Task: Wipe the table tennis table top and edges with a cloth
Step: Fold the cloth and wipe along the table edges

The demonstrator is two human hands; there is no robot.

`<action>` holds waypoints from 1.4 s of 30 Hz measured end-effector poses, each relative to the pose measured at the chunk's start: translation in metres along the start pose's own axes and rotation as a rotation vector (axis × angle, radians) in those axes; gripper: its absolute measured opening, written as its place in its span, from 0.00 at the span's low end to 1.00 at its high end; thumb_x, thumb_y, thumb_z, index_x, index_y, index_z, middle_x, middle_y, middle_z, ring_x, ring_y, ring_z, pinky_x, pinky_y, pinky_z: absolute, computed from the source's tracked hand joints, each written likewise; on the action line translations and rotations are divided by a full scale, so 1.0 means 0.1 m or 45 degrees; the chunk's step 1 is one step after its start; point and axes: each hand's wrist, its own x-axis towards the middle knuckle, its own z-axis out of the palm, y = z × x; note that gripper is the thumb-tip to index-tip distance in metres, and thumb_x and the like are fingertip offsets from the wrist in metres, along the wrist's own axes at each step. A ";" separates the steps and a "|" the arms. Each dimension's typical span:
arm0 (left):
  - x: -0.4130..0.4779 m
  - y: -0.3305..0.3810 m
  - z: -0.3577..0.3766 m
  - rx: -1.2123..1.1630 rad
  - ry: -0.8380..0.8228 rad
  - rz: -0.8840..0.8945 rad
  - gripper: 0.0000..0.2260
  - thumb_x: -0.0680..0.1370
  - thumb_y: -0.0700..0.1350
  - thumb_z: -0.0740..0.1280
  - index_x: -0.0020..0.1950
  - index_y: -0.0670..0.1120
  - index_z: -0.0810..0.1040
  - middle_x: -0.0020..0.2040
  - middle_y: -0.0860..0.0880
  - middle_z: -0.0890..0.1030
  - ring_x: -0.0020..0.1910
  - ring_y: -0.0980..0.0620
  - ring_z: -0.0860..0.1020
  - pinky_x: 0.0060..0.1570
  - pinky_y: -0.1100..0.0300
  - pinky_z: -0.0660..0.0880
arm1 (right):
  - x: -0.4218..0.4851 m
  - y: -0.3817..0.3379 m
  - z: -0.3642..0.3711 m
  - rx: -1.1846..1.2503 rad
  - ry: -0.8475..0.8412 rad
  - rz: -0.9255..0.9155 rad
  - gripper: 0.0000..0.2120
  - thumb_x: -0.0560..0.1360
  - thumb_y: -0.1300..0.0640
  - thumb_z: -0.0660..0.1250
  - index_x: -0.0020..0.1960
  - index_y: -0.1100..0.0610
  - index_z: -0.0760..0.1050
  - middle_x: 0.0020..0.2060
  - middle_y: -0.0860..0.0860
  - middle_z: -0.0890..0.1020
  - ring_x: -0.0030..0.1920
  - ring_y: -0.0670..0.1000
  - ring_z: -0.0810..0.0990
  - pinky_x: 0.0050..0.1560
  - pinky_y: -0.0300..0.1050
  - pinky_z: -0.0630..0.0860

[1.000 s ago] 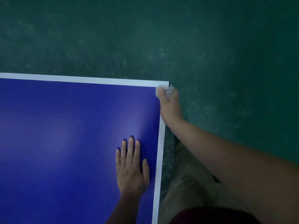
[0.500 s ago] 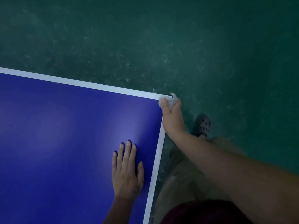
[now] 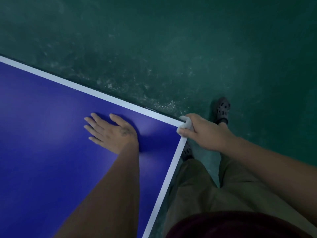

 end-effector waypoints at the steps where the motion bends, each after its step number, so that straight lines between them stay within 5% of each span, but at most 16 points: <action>1: -0.02 -0.02 0.01 0.001 0.001 0.010 0.31 0.87 0.60 0.50 0.88 0.48 0.59 0.88 0.49 0.57 0.88 0.46 0.53 0.86 0.41 0.49 | 0.05 -0.01 -0.02 -0.033 -0.051 -0.013 0.32 0.85 0.35 0.59 0.80 0.55 0.63 0.83 0.43 0.64 0.80 0.49 0.68 0.57 0.40 0.63; 4: -0.04 -0.03 -0.03 -0.005 0.000 -0.041 0.30 0.87 0.60 0.52 0.88 0.49 0.60 0.88 0.48 0.57 0.88 0.46 0.53 0.86 0.43 0.49 | 0.24 -0.07 -0.04 -0.114 -0.130 -0.017 0.33 0.85 0.33 0.57 0.79 0.56 0.64 0.79 0.53 0.70 0.74 0.55 0.74 0.69 0.54 0.74; 8: -0.03 0.02 -0.05 0.008 -0.001 -0.178 0.31 0.87 0.61 0.52 0.88 0.50 0.60 0.88 0.47 0.57 0.88 0.44 0.53 0.86 0.43 0.48 | 0.63 -0.40 0.01 -0.152 -0.165 -0.006 0.29 0.85 0.35 0.58 0.73 0.56 0.67 0.71 0.57 0.75 0.63 0.59 0.79 0.59 0.56 0.76; 13: -0.05 0.02 -0.04 0.043 0.035 -0.139 0.30 0.87 0.60 0.54 0.87 0.49 0.61 0.88 0.47 0.58 0.88 0.44 0.54 0.86 0.43 0.49 | 0.90 -0.68 0.05 -0.018 -0.195 -0.072 0.28 0.85 0.39 0.61 0.75 0.58 0.65 0.72 0.57 0.71 0.68 0.60 0.74 0.62 0.57 0.74; 19: -0.06 0.02 -0.03 0.061 0.043 -0.139 0.30 0.88 0.59 0.56 0.88 0.49 0.60 0.89 0.48 0.56 0.88 0.46 0.52 0.86 0.44 0.48 | 0.60 -0.24 -0.06 0.123 -0.288 0.014 0.36 0.81 0.32 0.64 0.83 0.44 0.57 0.79 0.49 0.66 0.71 0.55 0.74 0.68 0.62 0.76; 25: -0.07 0.00 -0.03 0.077 0.088 -0.108 0.28 0.88 0.57 0.58 0.87 0.48 0.62 0.88 0.46 0.58 0.88 0.45 0.54 0.86 0.43 0.50 | 0.98 -0.81 0.03 -0.054 -0.231 -0.085 0.28 0.84 0.35 0.60 0.74 0.53 0.64 0.72 0.56 0.72 0.68 0.61 0.76 0.61 0.56 0.75; 30: -0.06 0.04 -0.02 0.064 0.083 -0.113 0.28 0.88 0.55 0.58 0.87 0.47 0.63 0.88 0.45 0.59 0.88 0.44 0.54 0.86 0.43 0.50 | 1.54 -1.45 0.07 -0.048 -0.296 -0.088 0.33 0.84 0.34 0.59 0.77 0.57 0.63 0.74 0.59 0.69 0.70 0.63 0.75 0.63 0.57 0.73; 34: -0.04 0.02 -0.03 0.067 0.078 -0.118 0.28 0.88 0.55 0.58 0.87 0.47 0.63 0.88 0.45 0.58 0.88 0.44 0.54 0.86 0.43 0.50 | 1.32 -1.18 0.05 -0.053 -0.284 -0.118 0.32 0.85 0.35 0.58 0.79 0.56 0.60 0.73 0.58 0.70 0.68 0.63 0.76 0.58 0.54 0.71; 39: -0.04 0.06 -0.05 0.080 0.038 -0.131 0.28 0.88 0.54 0.57 0.87 0.47 0.61 0.88 0.45 0.56 0.88 0.44 0.52 0.86 0.42 0.50 | 0.93 -0.62 -0.09 -0.116 -0.385 -0.037 0.36 0.83 0.31 0.54 0.82 0.53 0.56 0.77 0.54 0.68 0.71 0.58 0.75 0.68 0.58 0.74; 42: -0.03 0.06 -0.04 0.088 0.044 -0.119 0.28 0.88 0.53 0.57 0.87 0.46 0.61 0.88 0.45 0.57 0.88 0.43 0.52 0.86 0.41 0.50 | 1.06 -0.80 -0.09 -0.213 -0.386 -0.074 0.33 0.85 0.35 0.53 0.80 0.57 0.58 0.75 0.58 0.70 0.69 0.61 0.76 0.63 0.54 0.74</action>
